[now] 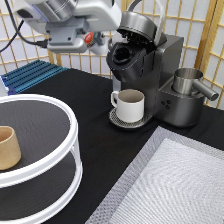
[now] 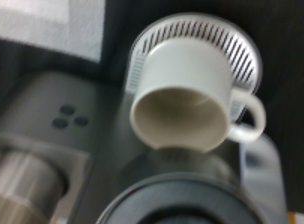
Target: Make coffee
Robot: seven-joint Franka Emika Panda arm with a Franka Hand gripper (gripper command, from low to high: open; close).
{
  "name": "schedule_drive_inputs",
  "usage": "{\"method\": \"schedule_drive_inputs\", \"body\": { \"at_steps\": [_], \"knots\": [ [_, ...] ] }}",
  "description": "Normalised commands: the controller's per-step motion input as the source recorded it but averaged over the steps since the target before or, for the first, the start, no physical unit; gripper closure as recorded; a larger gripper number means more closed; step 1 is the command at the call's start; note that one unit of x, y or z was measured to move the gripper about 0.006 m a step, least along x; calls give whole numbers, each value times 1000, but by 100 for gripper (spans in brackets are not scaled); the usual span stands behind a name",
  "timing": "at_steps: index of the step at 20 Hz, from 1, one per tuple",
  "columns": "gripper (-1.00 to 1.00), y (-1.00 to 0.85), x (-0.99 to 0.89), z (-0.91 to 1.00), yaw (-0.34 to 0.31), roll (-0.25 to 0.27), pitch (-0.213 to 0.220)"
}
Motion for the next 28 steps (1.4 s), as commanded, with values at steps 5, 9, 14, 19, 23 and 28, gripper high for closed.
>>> {"method": "schedule_drive_inputs", "body": {
  "at_steps": [5,9,14,19,23,28],
  "knots": [
    [100,325,410,413,-3,126,-8],
    [100,225,52,-42,-3,60,2],
    [100,275,13,-206,-16,3,26],
    [100,305,175,-18,-5,0,22],
    [100,234,106,-26,-21,-3,13],
    [100,32,232,-101,-45,0,14]
  ]
}}
